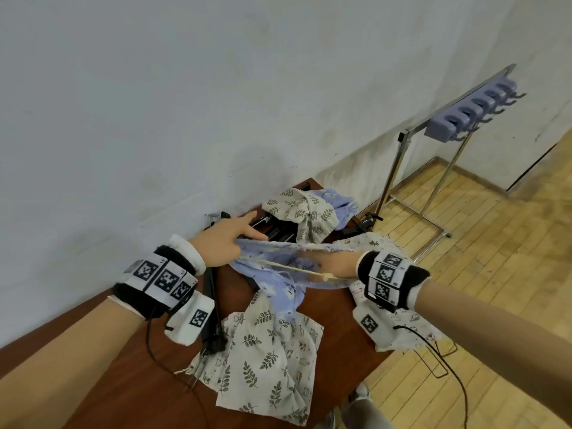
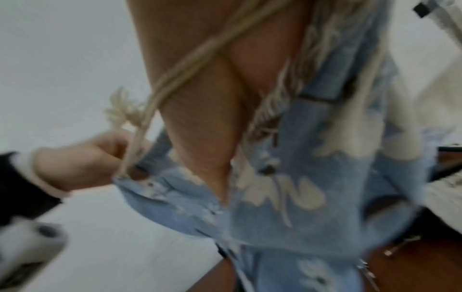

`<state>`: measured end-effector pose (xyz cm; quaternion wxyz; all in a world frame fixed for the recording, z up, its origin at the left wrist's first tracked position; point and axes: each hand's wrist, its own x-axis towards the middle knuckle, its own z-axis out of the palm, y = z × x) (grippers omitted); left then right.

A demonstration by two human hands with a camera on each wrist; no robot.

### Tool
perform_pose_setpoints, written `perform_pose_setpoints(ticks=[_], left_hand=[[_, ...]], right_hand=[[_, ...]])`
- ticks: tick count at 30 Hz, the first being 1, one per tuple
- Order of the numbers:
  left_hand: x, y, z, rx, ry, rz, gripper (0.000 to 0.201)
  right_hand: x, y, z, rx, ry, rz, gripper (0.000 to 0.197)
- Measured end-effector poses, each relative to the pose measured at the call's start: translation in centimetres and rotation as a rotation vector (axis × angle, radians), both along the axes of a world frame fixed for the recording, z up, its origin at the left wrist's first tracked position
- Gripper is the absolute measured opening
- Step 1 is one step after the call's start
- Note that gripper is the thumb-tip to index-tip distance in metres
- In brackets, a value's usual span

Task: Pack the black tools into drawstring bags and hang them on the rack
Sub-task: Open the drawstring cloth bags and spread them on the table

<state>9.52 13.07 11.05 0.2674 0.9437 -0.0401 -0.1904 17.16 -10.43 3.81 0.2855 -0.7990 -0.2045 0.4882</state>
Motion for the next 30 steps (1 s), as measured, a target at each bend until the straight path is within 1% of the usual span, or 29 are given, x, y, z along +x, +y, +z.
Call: perform_pose_setpoints(ticks=[1, 2, 3, 4, 5, 6, 7, 8, 9, 11, 12, 13, 14, 16, 18, 19, 20, 21, 23, 26, 28, 29, 30], left_hand=[[-0.1, -0.2, -0.3, 0.021, 0.047, 0.033, 0.071], [-0.1, -0.5, -0.7, 0.016, 0.070, 0.065, 0.077], [0.0, -0.8, -0.9, -0.001, 0.065, 0.093, 0.082], [0.1, -1.1, -1.0, -0.029, 0.044, 0.125, 0.086], [0.3, -1.4, -0.9, -0.069, 0.024, 0.153, 0.085], [0.4, -1.7, -0.6, -0.120, 0.013, 0.171, 0.081], [0.5, -2.1, -0.2, -0.185, 0.009, 0.168, 0.077], [0.6, -2.5, 0.2, -0.239, 0.013, 0.150, 0.074], [0.7, -3.2, 0.7, -0.285, 0.009, 0.117, 0.073], [0.9, -4.4, 1.6, -0.362, 0.000, 0.025, 0.077], [1.1, -4.9, 1.9, -0.398, -0.009, -0.016, 0.079], [1.3, -5.3, 2.1, -0.425, -0.019, -0.037, 0.080], [1.5, -5.6, 2.2, -0.436, -0.034, -0.044, 0.080], [2.1, -5.8, 2.4, -0.425, -0.056, -0.066, 0.079], [2.5, -5.5, 2.6, -0.392, -0.008, -0.088, 0.084], [2.6, -5.2, 2.8, -0.332, 0.014, -0.109, 0.086], [2.6, -4.9, 2.8, -0.238, 0.007, -0.128, 0.084], [2.5, -4.5, 2.8, -0.112, -0.013, -0.148, 0.079], [2.2, -3.8, 2.3, 0.100, -0.036, -0.168, 0.064], [1.5, -2.8, 0.3, 0.215, 0.017, -0.135, 0.028], [1.2, -2.5, -1.0, 0.215, 0.103, -0.119, 0.026], [1.2, -2.6, -1.4, 0.125, 0.149, -0.088, 0.023], [1.1, -2.8, -1.6, -0.006, 0.186, -0.048, 0.025]], right_hand=[[-0.1, 0.1, 0.3, 0.052, -0.003, 0.132, 0.032], [-0.8, -0.3, 1.4, 0.099, 0.045, 0.164, 0.021], [-1.1, -0.5, 2.2, 0.143, 0.162, 0.098, 0.035], [-1.2, -0.9, 3.0, 0.187, 0.202, 0.022, 0.053], [-1.3, -1.2, 3.8, 0.229, 0.199, -0.020, 0.065], [-1.5, -1.6, 5.0, 0.253, 0.238, -0.050, 0.070], [-1.7, -2.0, 6.3, 0.292, 0.214, -0.027, 0.069], [-1.5, -2.1, 6.6, 0.337, 0.089, 0.016, 0.063], [-1.4, -2.0, 7.3, 0.353, -0.140, 0.060, 0.055], [-1.2, -1.5, 7.7, 0.353, -0.694, 0.103, 0.032], [-1.0, -1.2, 7.4, 0.365, -0.890, 0.121, 0.023], [-1.1, -0.9, 7.2, 0.378, -0.983, 0.134, 0.022], [-0.9, -0.6, 6.8, 0.392, -1.000, 0.133, 0.023], [-0.5, -0.2, 6.4, 0.387, -0.893, 0.081, 0.016], [0.2, -0.3, 6.5, 0.319, -0.813, 0.084, 0.010], [0.4, -0.6, 6.7, 0.259, -0.795, 0.104, 0.011], [0.6, -1.0, 7.0, 0.218, -0.781, 0.105, 0.018], [0.8, -1.4, 7.3, 0.191, -0.766, 0.075, 0.027], [1.2, -2.4, 7.9, 0.181, -0.665, -0.078, 0.031], [2.1, -4.2, 8.4, 0.225, -0.444, -0.384, 0.027], [2.7, -5.5, 8.7, 0.242, -0.348, -0.533, 0.030], [3.0, -6.2, 8.9, 0.240, -0.311, -0.570, 0.032], [3.3, -6.9, 9.1, 0.240, -0.272, -0.586, 0.034]])
